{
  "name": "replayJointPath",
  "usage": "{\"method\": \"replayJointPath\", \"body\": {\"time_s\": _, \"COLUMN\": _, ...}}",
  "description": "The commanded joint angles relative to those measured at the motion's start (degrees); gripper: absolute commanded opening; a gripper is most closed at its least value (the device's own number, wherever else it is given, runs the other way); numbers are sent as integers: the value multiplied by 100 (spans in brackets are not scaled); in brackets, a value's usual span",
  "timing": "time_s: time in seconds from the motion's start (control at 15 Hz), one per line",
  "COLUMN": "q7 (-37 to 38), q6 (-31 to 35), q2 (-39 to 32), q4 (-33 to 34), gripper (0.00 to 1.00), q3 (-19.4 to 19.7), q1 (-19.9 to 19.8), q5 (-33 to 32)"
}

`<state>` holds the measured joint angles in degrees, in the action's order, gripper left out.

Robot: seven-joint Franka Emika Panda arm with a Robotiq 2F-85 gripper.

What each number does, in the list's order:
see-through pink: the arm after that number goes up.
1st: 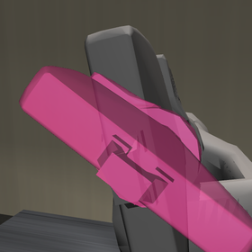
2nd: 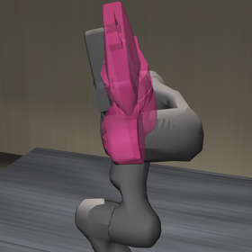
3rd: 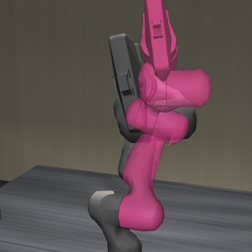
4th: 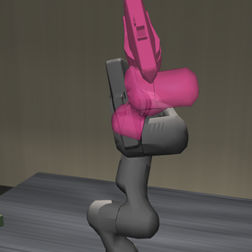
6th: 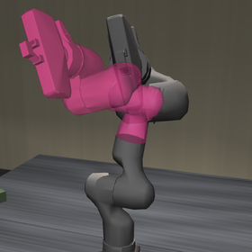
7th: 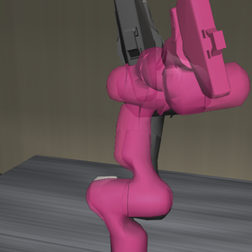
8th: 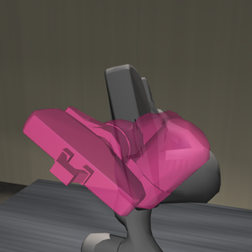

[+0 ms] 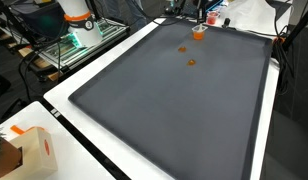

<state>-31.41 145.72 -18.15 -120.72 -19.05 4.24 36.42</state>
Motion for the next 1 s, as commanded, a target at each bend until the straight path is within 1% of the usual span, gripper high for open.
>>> {"method": "replayJointPath", "body": {"time_s": 0.0, "q7": -753, "q6": -76, "q2": -141, "q4": -23, "gripper": 3, "q3": -182, "q1": -289, "q5": 731}}
{"method": "replayJointPath", "body": {"time_s": 0.47, "q7": -1801, "q6": -436, "q2": -304, "q4": 0, "gripper": 3, "q3": 9, "q1": -384, "q5": 1878}}
{"method": "replayJointPath", "body": {"time_s": 0.6, "q7": -2156, "q6": -632, "q2": -374, "q4": 30, "gripper": 3, "q3": 55, "q1": -429, "q5": 2245}}
{"method": "replayJointPath", "body": {"time_s": 0.93, "q7": -2895, "q6": -1044, "q2": -514, "q4": 48, "gripper": 3, "q3": 304, "q1": -376, "q5": 2994}}
